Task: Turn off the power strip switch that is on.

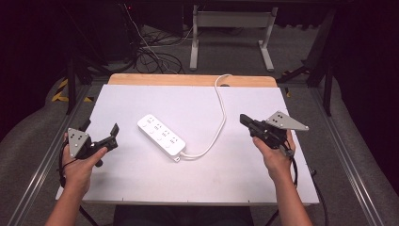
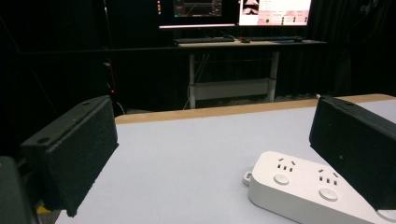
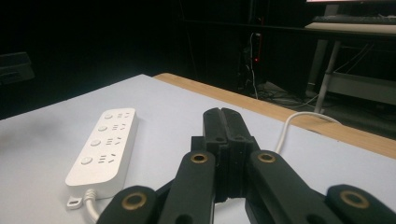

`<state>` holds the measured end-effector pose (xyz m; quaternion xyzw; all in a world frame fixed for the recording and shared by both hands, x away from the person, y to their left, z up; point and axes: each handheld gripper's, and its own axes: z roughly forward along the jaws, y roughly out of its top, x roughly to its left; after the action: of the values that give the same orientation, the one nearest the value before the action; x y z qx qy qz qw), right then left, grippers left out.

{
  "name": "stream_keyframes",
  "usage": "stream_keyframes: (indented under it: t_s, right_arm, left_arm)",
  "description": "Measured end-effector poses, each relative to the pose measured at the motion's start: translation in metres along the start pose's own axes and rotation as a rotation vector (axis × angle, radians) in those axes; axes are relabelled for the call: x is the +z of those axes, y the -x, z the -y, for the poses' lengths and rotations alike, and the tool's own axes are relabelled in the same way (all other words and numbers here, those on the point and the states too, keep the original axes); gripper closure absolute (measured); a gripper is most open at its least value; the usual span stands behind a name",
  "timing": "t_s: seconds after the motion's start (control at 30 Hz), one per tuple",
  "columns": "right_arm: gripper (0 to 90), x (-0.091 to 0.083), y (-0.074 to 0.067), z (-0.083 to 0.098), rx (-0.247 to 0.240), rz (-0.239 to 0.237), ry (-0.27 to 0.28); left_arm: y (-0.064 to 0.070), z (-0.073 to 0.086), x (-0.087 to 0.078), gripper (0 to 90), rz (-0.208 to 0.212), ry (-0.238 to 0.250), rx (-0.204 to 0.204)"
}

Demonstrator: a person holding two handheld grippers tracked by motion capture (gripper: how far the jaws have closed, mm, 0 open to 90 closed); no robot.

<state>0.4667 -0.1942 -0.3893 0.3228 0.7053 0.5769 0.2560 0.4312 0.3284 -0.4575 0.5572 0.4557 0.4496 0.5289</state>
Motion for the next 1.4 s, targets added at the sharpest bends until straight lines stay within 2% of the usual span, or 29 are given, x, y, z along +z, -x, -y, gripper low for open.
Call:
stream_keyframes:
  t_s: [0.43,0.8,0.83,1.2,1.4]
  right_arm:
    - [90.0,0.019,-0.009,-0.005,-0.019,-0.048,-0.031]
    - [90.0,0.029,-0.01,-0.008,-0.03,-0.082,-0.049]
    - [90.0,0.032,-0.011,-0.008,-0.037,-0.097,-0.054]
    - [90.0,0.037,-0.016,-0.007,-0.057,-0.131,-0.08]
    - [90.0,0.043,-0.021,-0.005,-0.068,-0.171,-0.099]
  left_arm:
    - [-0.001,0.0,0.0,1.8,0.0,-0.002,0.0]
    - [-0.001,0.001,0.001,1.8,0.002,-0.005,-0.003]
    - [-0.001,0.001,0.001,1.8,0.003,-0.005,-0.003]
    - [0.0,0.001,0.001,1.9,0.003,-0.007,0.001]
    - [-0.001,0.001,0.001,1.9,0.002,-0.007,0.002]
